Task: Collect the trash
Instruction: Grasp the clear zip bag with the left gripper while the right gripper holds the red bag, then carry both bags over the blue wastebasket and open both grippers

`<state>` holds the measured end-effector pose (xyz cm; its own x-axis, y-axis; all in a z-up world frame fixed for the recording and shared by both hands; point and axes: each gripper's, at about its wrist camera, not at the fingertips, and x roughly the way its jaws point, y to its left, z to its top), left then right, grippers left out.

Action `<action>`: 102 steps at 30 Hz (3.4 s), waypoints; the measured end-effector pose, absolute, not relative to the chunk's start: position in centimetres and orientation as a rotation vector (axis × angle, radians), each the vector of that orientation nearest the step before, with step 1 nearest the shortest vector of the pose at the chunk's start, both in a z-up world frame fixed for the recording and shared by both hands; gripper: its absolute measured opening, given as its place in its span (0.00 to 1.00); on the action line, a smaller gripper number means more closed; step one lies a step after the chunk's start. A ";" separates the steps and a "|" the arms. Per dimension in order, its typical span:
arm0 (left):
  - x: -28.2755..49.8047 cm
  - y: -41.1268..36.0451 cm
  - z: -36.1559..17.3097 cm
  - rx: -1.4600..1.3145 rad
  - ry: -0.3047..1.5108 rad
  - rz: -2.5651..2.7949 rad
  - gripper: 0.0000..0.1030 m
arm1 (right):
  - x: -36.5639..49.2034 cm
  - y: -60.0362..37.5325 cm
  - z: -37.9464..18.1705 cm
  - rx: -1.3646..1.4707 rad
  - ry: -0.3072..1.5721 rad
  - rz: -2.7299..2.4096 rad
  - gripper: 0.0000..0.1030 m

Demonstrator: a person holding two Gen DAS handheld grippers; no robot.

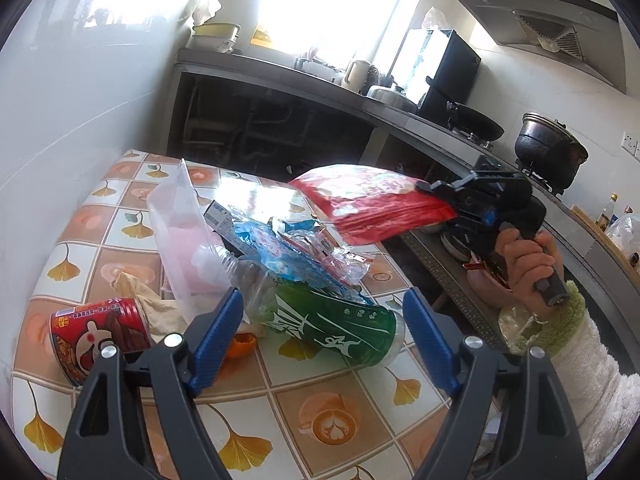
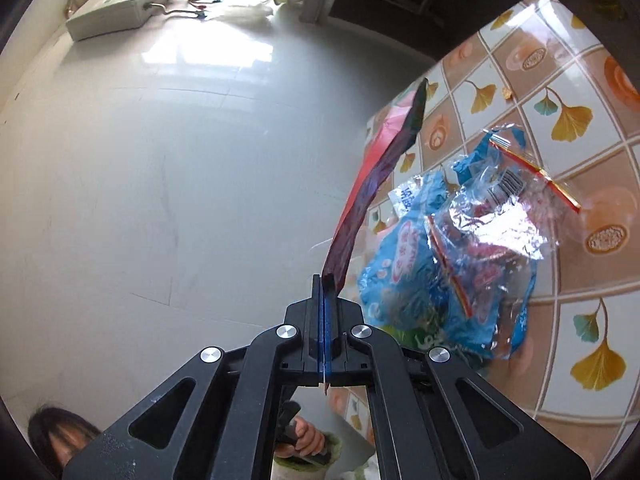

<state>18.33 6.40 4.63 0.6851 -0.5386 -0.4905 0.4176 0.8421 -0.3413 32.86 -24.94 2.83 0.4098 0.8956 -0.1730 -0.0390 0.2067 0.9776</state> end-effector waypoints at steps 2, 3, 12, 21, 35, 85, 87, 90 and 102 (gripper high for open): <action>18.1 6.4 4.8 -0.212 0.615 -0.543 0.77 | 29.9 -25.8 3.5 1.163 0.900 0.787 0.00; 18.0 6.4 4.8 -0.216 0.615 -0.543 0.76 | 28.4 -25.5 3.6 1.162 0.888 0.777 0.00; 21.0 3.9 7.0 -0.169 0.670 -0.605 0.70 | 13.3 -29.2 -1.6 1.256 0.843 0.604 0.00; 33.3 -4.1 6.6 -0.024 0.998 -0.680 0.70 | 7.7 -29.9 -5.5 1.282 0.863 0.552 0.00; 45.4 -10.3 -1.6 0.294 1.381 -0.535 0.70 | 7.7 -31.2 -6.9 1.315 0.835 0.620 0.00; 36.3 -16.0 8.7 0.244 1.031 -0.837 0.00 | 4.0 -34.6 -5.5 1.378 0.656 0.579 0.00; 35.2 -17.6 8.8 0.234 1.024 -0.883 0.00 | 2.8 -35.4 -5.2 1.380 0.628 0.544 0.00; 33.3 -21.2 8.2 0.240 1.035 -0.956 0.00 | 0.3 -36.8 -5.2 1.389 0.580 0.477 0.00; 26.0 -40.8 -0.7 0.466 1.122 -1.096 0.00 | -9.1 -43.5 -10.8 1.503 0.493 0.137 0.00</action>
<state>26.05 -40.75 -0.69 0.0209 -0.4601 -0.8876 0.8765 0.4355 -0.2051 -9.11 -43.54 -10.80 0.8945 0.3850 -0.2274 0.2126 0.0814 0.9738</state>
